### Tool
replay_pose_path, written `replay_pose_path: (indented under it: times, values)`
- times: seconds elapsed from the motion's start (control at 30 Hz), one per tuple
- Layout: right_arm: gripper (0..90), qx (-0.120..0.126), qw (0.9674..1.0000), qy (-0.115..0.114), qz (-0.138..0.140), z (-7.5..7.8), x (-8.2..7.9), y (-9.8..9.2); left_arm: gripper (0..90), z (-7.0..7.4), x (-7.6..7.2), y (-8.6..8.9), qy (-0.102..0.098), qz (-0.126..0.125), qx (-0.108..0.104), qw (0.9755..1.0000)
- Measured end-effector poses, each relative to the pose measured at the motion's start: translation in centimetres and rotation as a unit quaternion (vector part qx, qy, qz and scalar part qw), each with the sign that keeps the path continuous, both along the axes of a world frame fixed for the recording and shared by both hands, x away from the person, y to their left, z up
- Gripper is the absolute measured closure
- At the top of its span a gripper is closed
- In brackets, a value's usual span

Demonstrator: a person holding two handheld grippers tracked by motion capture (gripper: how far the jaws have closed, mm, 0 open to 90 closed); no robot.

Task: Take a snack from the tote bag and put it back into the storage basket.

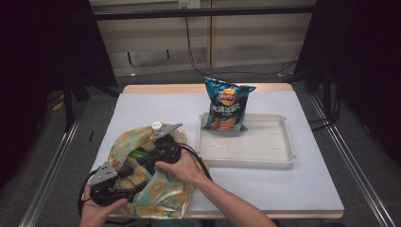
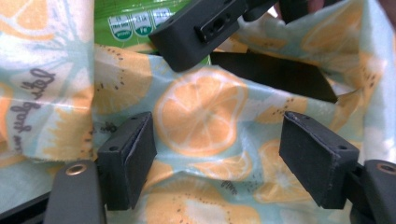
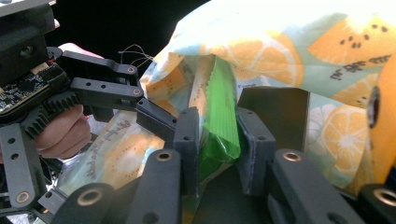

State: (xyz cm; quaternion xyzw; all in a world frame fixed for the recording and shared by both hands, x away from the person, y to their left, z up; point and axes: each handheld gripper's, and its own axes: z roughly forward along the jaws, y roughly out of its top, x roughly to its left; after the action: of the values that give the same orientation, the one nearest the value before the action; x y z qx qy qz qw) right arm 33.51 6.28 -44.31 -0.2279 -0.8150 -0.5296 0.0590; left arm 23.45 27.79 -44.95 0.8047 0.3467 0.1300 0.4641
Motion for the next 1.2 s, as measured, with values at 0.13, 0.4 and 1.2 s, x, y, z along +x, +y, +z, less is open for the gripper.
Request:
replay_pose_path:
  times: [0.13, 0.4, 1.2]
  values:
    - [77.4, 0.009, 0.9999, -0.004, -0.007, 0.3, -0.3, -0.2, 25.9, 0.3, -0.2, 0.2, -0.012, 0.004, -0.015, 0.9998]
    - [84.0, 0.021, 0.9993, -0.026, -0.017, 1.2, -1.2, -1.3, 25.5, 1.0, -0.6, 0.6, -0.034, 0.014, -0.042, 0.9984]
    - [86.8, 0.036, 0.9985, -0.037, -0.020, 2.0, -2.0, -5.4, 51.8, 4.1, -0.2, 3.2, -0.080, 0.052, -0.092, 0.9912]
